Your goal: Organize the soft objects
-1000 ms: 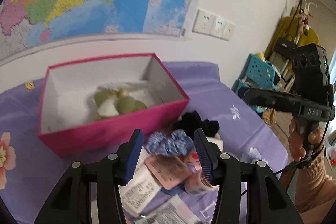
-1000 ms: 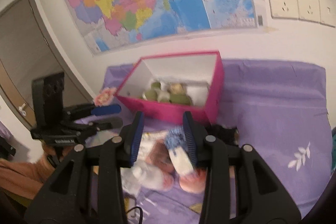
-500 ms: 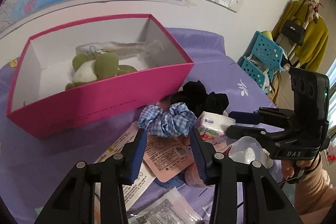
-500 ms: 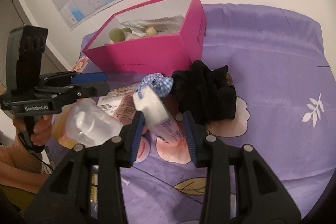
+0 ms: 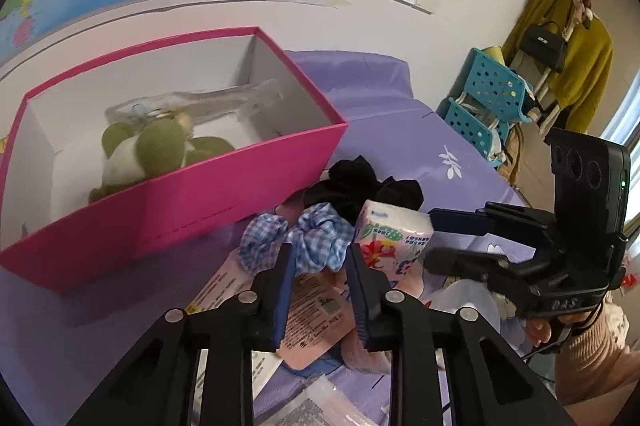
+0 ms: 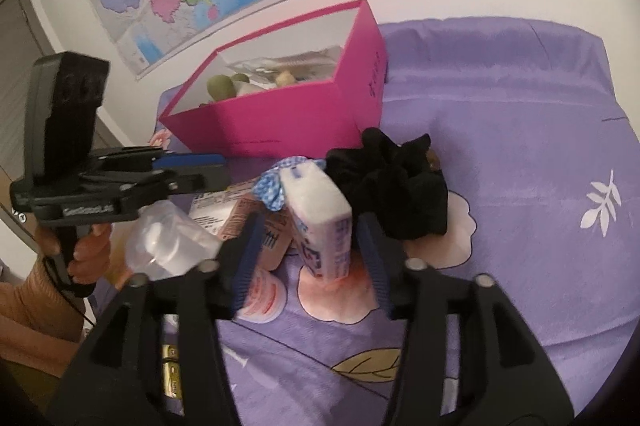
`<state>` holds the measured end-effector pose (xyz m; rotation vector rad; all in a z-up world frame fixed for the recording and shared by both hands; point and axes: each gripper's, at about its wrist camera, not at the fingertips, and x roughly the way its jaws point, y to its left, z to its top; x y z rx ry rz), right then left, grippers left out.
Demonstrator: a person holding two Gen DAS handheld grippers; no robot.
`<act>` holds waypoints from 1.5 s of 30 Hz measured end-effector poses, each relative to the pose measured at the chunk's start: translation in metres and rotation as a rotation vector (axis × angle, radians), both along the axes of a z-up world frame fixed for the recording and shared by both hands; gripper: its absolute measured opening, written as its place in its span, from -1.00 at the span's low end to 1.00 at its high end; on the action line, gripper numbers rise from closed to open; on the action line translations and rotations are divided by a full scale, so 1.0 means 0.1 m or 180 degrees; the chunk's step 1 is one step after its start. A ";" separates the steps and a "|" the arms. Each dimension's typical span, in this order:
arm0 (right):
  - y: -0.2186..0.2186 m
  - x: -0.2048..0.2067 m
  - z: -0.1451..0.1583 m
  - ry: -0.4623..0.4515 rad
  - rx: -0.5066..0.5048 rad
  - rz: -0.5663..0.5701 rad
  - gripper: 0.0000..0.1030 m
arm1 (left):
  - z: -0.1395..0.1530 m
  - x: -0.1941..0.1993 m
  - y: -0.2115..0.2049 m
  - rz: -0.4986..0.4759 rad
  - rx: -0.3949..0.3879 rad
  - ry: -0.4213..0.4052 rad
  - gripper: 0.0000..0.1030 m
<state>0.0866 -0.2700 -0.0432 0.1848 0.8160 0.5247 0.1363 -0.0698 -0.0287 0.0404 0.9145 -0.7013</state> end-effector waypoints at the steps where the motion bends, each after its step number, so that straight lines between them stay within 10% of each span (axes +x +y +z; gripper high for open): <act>1: 0.01 0.01 0.00 -0.0005 -0.0040 -0.0011 0.12 | 0.00 0.01 -0.01 -0.0013 0.0001 -0.0005 -0.52; 5: 0.07 0.10 -0.08 0.0069 -0.0125 0.0000 0.11 | 0.00 0.05 -0.01 -0.0012 -0.0008 0.0025 -0.53; 8: 0.09 0.16 -0.15 0.0121 -0.0150 0.0009 -0.47 | 0.00 0.07 0.03 -0.0010 -0.0049 0.0075 -0.53; 33: 0.26 0.58 0.91 -0.0481 0.0115 0.0288 -0.49 | 0.63 0.43 0.02 -0.0203 -0.0366 -0.0227 -0.53; 45: 0.44 1.25 0.69 -0.0243 0.0032 0.0297 -0.49 | 0.44 0.92 0.04 0.0126 -0.0209 -0.0080 -0.57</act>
